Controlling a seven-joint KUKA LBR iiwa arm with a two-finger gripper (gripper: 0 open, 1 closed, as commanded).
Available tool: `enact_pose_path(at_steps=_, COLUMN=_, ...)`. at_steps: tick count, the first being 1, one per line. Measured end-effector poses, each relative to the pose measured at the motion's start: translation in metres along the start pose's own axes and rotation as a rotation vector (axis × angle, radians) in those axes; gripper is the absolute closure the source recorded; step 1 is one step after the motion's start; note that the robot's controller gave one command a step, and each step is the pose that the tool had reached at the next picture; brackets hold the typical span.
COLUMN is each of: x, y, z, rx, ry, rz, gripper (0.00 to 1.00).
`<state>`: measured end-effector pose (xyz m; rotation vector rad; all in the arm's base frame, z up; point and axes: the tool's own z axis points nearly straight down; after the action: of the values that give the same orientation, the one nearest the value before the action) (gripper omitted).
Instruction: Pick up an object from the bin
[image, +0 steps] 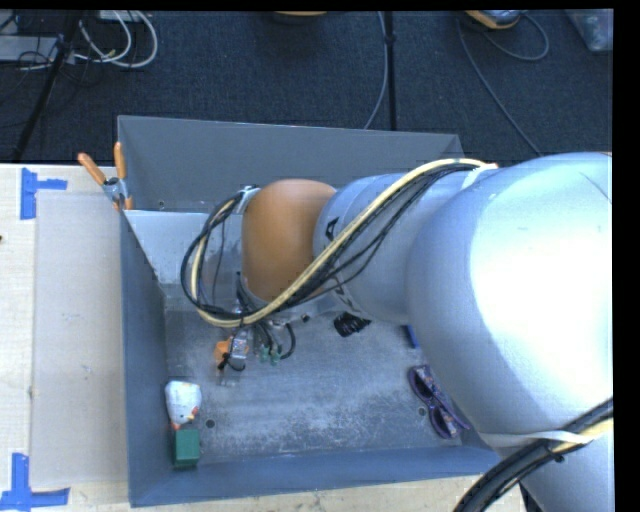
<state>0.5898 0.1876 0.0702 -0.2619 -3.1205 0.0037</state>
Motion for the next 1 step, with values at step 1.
enact_pose_path(at_steps=1, x=-0.0001, y=-0.0001, z=0.0, rx=0.0, ry=0.0, rz=0.001, gripper=1.0)
